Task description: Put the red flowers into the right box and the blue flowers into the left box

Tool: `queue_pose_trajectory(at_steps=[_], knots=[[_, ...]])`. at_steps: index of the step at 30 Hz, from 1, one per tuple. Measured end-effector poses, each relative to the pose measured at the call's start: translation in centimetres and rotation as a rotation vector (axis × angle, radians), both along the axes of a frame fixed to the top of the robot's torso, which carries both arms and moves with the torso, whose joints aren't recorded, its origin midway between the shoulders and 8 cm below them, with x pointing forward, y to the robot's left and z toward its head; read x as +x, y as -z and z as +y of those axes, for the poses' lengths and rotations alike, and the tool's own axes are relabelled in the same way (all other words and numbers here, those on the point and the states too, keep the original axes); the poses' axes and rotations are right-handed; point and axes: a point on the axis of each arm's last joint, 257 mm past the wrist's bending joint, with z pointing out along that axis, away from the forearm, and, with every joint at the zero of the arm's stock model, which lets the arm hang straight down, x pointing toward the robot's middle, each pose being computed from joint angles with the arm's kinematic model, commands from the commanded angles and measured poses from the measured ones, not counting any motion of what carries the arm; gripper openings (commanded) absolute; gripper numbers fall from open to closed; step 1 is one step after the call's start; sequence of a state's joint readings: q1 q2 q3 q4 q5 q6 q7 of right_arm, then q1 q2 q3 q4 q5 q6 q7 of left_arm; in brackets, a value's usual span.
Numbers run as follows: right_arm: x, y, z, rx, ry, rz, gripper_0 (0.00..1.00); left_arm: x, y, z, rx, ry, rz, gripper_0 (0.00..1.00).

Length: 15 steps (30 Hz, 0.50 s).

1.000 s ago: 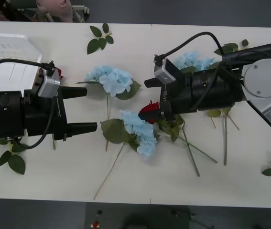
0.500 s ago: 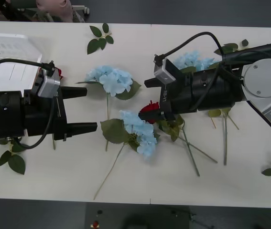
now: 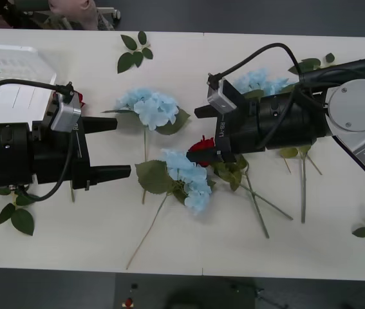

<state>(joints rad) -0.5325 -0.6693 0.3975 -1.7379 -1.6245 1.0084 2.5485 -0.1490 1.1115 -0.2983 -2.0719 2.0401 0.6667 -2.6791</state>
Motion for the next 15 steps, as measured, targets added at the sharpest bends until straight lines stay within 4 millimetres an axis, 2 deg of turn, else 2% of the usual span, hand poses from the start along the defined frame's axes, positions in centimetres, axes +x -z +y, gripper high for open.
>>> queue_pose_trajectory(at_steps=[15], knots=[[0.0,0.0,0.0,0.0,0.0,0.0,1.0,0.0,0.0,0.0,0.0,0.0,0.0,1.0]])
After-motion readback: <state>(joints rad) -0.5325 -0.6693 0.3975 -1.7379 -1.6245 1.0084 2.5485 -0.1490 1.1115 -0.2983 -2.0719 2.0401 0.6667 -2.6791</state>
